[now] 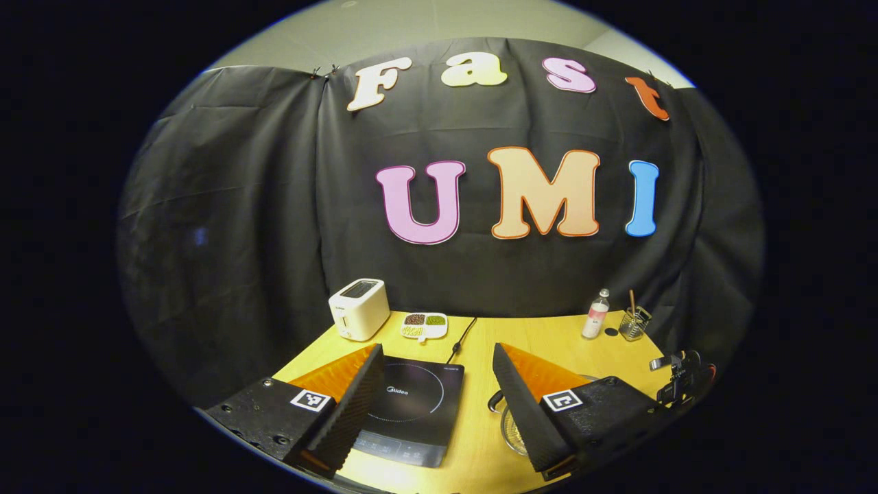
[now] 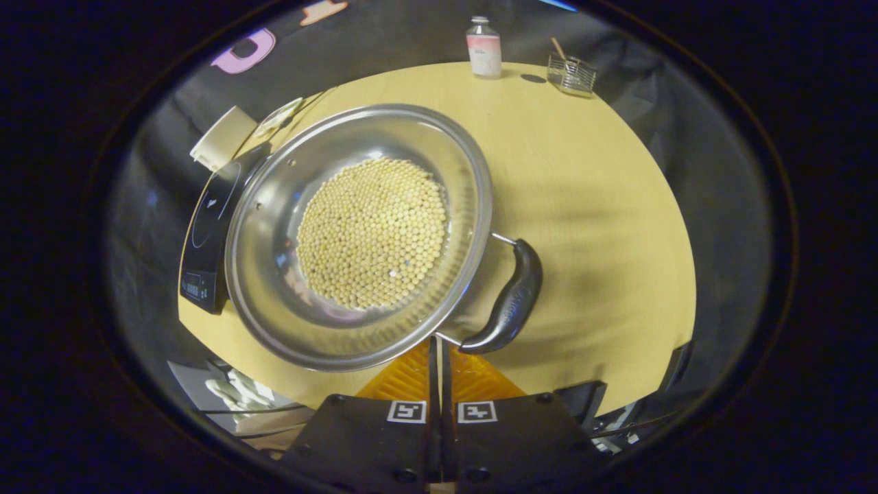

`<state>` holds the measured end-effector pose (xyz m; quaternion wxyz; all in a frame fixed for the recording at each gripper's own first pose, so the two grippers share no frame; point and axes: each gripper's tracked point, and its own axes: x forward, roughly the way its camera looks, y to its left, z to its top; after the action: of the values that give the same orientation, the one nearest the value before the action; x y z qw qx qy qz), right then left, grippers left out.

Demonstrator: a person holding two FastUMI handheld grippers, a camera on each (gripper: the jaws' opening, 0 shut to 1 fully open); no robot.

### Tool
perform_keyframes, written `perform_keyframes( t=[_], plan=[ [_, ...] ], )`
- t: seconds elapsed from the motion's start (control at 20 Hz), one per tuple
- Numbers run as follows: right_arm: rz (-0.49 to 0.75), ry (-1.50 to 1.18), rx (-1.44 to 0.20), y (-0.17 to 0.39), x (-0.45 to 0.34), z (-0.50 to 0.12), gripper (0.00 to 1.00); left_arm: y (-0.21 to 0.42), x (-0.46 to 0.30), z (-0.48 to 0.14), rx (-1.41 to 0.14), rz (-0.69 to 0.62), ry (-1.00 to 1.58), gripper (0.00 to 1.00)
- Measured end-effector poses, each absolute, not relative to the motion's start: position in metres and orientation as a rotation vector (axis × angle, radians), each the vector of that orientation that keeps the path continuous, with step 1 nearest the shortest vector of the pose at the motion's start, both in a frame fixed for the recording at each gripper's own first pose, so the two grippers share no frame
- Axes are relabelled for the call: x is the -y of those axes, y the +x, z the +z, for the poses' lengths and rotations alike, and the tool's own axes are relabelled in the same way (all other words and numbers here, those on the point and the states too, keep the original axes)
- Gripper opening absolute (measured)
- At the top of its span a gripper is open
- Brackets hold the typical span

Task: First push the handle of the pot to place it horizontally, then grasp the pot with both hands and set it on the induction cooktop.

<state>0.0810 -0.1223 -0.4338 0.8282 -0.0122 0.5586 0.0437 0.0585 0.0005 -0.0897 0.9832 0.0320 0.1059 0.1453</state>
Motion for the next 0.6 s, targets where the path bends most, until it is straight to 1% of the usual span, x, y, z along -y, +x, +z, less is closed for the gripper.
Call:
perform_keyframes(
  t=[0.3,0.35,0.4,0.45,0.5,0.55,0.6],
  plan=[
    [0.104,-0.012,-1.168,0.107,0.14,-0.427,0.02,0.052,0.005,-0.097,-0.227,0.341,0.057,0.96],
    [0.107,-0.017,-1.167,0.11,0.142,-0.426,0.02,0.05,0.005,-0.098,-0.227,0.348,0.055,0.94],
    [0.11,-0.027,-1.163,0.113,0.143,-0.426,0.02,0.05,0.006,-0.099,-0.229,0.353,0.051,0.94],
    [0.114,-0.041,-1.159,0.116,0.146,-0.426,0.06,0.049,0.007,-0.101,-0.233,0.359,0.05,0.94],
    [0.118,-0.055,-1.156,0.121,0.147,-0.425,0.0,0.047,0.007,-0.102,-0.237,0.365,0.053,0.94],
    [0.12,-0.065,-1.152,0.125,0.148,-0.424,0.03,0.045,0.008,-0.102,-0.237,0.369,0.058,0.96],
    [0.121,-0.071,-1.148,0.128,0.15,-0.422,0.0,0.044,0.01,-0.101,-0.238,0.371,0.065,0.96]
  ],
)
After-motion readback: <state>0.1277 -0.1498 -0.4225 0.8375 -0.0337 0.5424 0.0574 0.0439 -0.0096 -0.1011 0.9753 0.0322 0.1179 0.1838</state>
